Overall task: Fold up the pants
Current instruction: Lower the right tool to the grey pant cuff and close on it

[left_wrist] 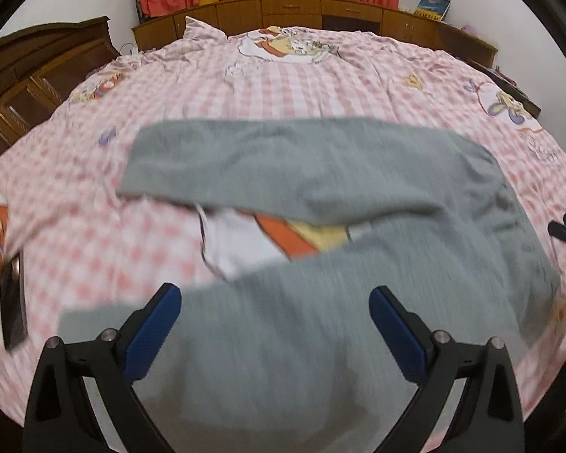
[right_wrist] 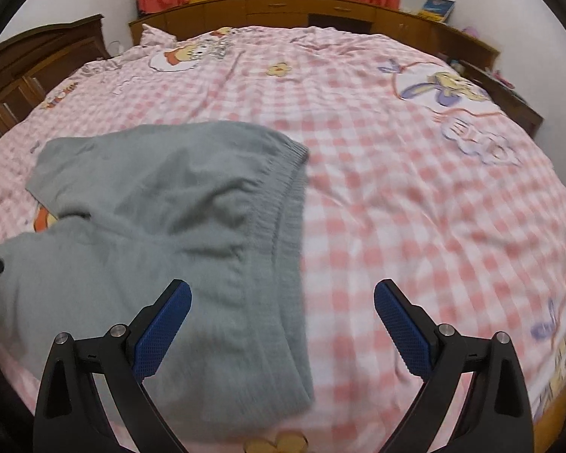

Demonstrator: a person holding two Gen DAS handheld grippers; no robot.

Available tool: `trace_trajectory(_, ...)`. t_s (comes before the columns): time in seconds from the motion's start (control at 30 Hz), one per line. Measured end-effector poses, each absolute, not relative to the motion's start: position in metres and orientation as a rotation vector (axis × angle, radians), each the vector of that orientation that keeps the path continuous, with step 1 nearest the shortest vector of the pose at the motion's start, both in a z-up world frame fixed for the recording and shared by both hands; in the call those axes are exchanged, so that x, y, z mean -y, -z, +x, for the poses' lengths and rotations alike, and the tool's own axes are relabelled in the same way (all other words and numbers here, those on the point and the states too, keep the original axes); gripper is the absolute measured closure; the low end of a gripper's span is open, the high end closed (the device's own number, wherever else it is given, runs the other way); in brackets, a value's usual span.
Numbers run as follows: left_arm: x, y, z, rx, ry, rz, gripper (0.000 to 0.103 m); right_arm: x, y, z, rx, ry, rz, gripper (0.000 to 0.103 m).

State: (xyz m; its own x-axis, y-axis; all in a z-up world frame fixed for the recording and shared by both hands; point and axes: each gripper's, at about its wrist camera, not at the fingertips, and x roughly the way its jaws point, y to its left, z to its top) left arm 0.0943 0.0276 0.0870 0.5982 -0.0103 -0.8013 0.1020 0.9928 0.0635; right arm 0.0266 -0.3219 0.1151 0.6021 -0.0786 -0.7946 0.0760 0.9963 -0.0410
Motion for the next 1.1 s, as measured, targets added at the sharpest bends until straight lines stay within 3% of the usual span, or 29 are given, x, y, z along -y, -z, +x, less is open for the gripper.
trace_trajectory(0.17, -0.031, -0.099, 0.158, -0.916, 0.084, 0.113, 0.001, 0.321, -0.117, 0.060, -0.942, 0.071, -0.012, 0.003)
trace_trajectory(0.53, -0.024, -0.070, 0.289, -0.988, 0.097, 0.065, 0.001, 0.348, -0.099, 0.137, -1.015, 0.081, 0.010, 0.003)
trace_trajectory(0.83, -0.015, -0.042, 0.355, -0.972, 0.068, 0.291, 0.001, 0.359, -0.080, 0.200, -1.049, 0.074, 0.073, 0.006)
trace_trajectory(1.1, -0.013, -0.018, 0.377, -1.021, 0.241, 0.229, 0.002, 0.352, -0.053, 0.231, -1.113, 0.049, 0.091, 0.006)
